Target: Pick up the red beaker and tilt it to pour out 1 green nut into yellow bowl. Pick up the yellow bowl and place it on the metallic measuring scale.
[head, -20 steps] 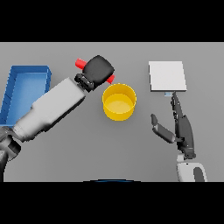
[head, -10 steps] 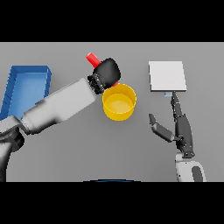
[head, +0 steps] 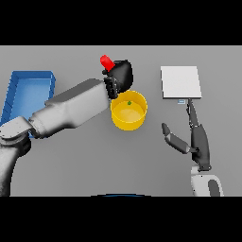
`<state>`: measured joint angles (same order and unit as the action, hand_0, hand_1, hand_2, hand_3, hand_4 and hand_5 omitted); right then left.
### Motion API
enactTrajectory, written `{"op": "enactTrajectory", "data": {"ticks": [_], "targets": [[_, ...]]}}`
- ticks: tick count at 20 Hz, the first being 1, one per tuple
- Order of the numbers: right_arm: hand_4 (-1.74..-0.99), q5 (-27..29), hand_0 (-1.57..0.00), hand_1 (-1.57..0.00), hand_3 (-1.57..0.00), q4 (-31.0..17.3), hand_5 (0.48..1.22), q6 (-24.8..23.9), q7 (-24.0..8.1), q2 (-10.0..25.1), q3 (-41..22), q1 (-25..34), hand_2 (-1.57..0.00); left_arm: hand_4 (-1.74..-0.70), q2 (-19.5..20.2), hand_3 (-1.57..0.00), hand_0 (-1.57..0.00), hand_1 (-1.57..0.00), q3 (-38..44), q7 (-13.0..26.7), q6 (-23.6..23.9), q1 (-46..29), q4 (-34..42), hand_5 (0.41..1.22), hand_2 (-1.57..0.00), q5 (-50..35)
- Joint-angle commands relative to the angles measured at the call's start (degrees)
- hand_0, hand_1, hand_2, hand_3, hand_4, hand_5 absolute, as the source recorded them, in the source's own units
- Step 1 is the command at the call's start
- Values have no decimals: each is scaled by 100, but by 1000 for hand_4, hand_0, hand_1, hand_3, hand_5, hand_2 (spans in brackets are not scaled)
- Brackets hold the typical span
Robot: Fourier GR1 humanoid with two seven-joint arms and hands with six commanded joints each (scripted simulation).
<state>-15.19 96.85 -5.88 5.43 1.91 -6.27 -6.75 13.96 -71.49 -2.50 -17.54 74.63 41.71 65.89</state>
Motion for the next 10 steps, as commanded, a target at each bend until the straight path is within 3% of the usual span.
{"op": "enactTrajectory", "data": {"ticks": [1,6,8,9,10], "targets": [[-1206,-21,1,1,1,-13,591,9,-9,-15,-31,12,1,-1735,-9,-1570,-1571,-1571,-81,-34,24,42,12,1221,-1571,58],[-1206,-163,1,1,1,-73,592,-114,-120,-62,-57,39,1,-1731,50,-1571,-1571,-1571,-151,-338,15,409,-29,1221,-1571,213],[-1209,-91,1,1,1,-27,592,-54,65,-36,-51,-22,1,-1729,172,-1571,-1571,-1571,39,-448,109,685,-118,1221,-1571,113],[-1203,-138,1,1,1,-1,592,-62,73,-34,-81,-52,1,-1727,249,-1494,-1571,-1571,157,-428,243,842,-264,1221,-1571,83],[-1201,-161,1,1,1,-22,592,-103,23,-63,-80,12,1,-1676,326,-1509,-1571,-1571,262,-417,227,1001,-323,1221,-1399,46]]}}
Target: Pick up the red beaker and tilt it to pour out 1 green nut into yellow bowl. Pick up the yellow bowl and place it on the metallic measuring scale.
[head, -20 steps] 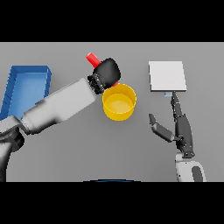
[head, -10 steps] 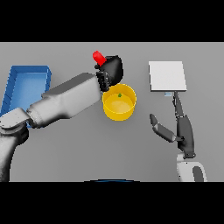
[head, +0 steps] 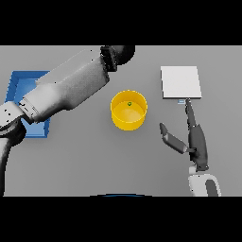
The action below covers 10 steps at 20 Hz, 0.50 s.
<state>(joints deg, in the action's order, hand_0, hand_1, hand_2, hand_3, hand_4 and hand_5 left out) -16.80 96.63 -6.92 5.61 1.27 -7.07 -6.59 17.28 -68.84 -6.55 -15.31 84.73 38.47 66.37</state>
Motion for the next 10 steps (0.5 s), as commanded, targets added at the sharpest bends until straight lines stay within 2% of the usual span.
{"op": "enactTrajectory", "data": {"ticks": [1,2,4,6,7,9,10], "targets": [[-1190,11,1,1,1,3,594,-5,-1,21,25,26,1,-1689,99,-1266,-1571,-1571,131,-37,125,123,-92,1221,-1434,-64],[-1186,58,1,1,1,-1,596,12,-38,-20,18,59,1,-1699,188,-1041,-1571,-1571,296,-93,168,288,-193,1221,-1461,-142],[-1181,173,1,1,1,-23,593,95,46,-21,32,28,1,-1705,350,-1232,-1571,-1571,655,-123,233,577,-498,1221,-1501,-321],[-1183,315,1,1,1,-133,595,167,-60,-45,81,156,1,-1715,348,-1354,-1571,-1571,1118,125,166,795,-884,1221,-1526,-609],[-1193,349,1,1,1,-104,597,183,-6,-28,96,170,1,-1720,429,-1397,-1571,-1571,1422,193,165,830,-1143,1221,-1535,-840],[-1199,368,1,1,1,-127,594,187,-59,-22,110,273,1,-1727,608,-1379,-1571,-1571,2187,609,273,758,-1561,1221,-1548,-1438],[-1209,396,1,1,1,-117,593,237,87,-5,92,131,1,-1729,748,-1365,-1571,-1571,2555,868,330,700,-1760,1221,-1553,-1739]]}}
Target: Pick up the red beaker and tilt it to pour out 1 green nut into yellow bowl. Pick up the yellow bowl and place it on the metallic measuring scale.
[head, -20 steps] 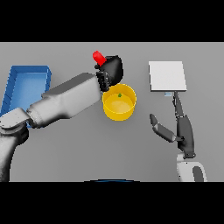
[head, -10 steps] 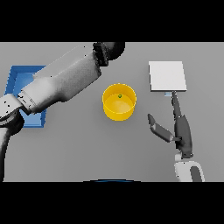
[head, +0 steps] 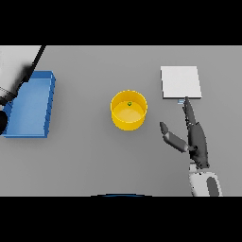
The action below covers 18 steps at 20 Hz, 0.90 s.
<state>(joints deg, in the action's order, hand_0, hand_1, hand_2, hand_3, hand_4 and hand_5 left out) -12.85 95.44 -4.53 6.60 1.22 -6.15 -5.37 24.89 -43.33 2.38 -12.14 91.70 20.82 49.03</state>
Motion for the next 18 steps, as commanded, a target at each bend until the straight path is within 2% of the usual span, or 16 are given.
{"op": "enactTrajectory", "data": {"ticks": [1,3,6,7,11,13,15,16,18], "targets": [[-1222,32,1,1,1,-54,592,27,-16,8,14,31,1,-1732,77,-1360,-1571,-1571,336,132,135,-75,-116,1221,-1556,-300],[-1222,33,1,1,1,-18,590,49,127,43,6,-8,1,-1735,436,-1383,-1571,-1571,925,67,391,-371,-207,1221,-1562,-901],[-1222,60,1,1,1,-50,586,73,130,89,33,35,1,-1738,747,-1426,-1571,-1571,1587,122,759,-846,-157,1221,-1566,-1613],[-1226,42,1,1,1,-57,587,85,216,105,18,-34,1,-1739,867,-1428,-1571,-1571,1796,289,883,-1055,-40,1221,-1567,-1847],[-1212,-8,1,1,1,-83,604,127,188,204,10,44,1,-1740,1204,-1446,-1571,-1571,2475,1080,1602,-2204,808,1221,-1569,-2710],[-1209,-90,1,1,1,-112,620,126,94,253,-14,83,1,-1740,1360,-1451,-1571,-1571,2674,1485,1848,-2960,1446,1221,-1570,-3059],[-1212,-142,1,1,1,-79,641,140,162,276,-56,73,1,-1741,1448,-1457,-1571,-1571,2764,1941,2074,-3656,2170,1221,-1570,-3291],[-1210,-164,1,1,1,-148,649,132,126,278,-52,88,1,-1741,1446,-1452,-1571,-1571,2786,2270,2221,-4007,2550,1221,-1570,-3377],[-1206,-181,1,1,1,-66,657,143,135,301,-71,42,1,-1741,1537,-1450,-1571,-1571,2827,2493,2402,-4676,3293,1221,-1571,-3532]]}}
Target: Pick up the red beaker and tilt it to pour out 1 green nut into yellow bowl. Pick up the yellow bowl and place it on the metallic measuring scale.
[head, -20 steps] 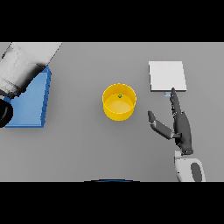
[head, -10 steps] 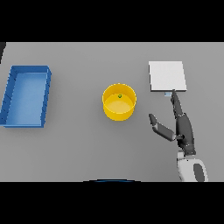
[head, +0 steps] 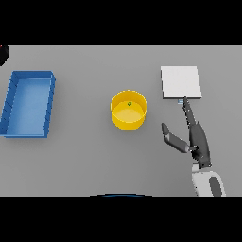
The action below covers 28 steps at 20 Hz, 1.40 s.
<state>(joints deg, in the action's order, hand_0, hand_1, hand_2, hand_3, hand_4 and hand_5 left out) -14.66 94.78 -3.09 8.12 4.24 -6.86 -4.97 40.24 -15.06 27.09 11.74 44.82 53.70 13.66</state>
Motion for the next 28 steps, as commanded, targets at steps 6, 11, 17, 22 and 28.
{"op": "enactTrajectory", "data": {"ticks": [6,11,17,22,28], "targets": [[-1216,-5,1,1,1,-8,664,-11,-104,-39,-17,43,1,-1741,-105,-1493,-1571,-1571,50,529,508,-1263,1064,1221,-1571,-184],[-1203,-67,1,1,1,-15,663,-46,-99,-6,-16,44,1,-1741,-218,-1546,-1571,-1571,-13,780,623,-1599,1260,1039,-1571,-107],[-1187,-27,1,1,1,6,664,-5,110,-43,-57,-128,1,-1120,35,-903,-1166,-944,-76,751,-436,-1900,1655,778,-959,-561],[-1187,-85,1,1,1,35,667,-60,-22,-65,-69,-116,1,-851,216,-295,-381,-309,-119,786,-1024,-1919,1807,698,-313,-865],[-1192,-236,1,1,1,185,660,-73,-283,-52,-162,-109,1,-785,141,-77,-99,-80,-42,674,-915,-1781,1717,674,-81,-939]]}}
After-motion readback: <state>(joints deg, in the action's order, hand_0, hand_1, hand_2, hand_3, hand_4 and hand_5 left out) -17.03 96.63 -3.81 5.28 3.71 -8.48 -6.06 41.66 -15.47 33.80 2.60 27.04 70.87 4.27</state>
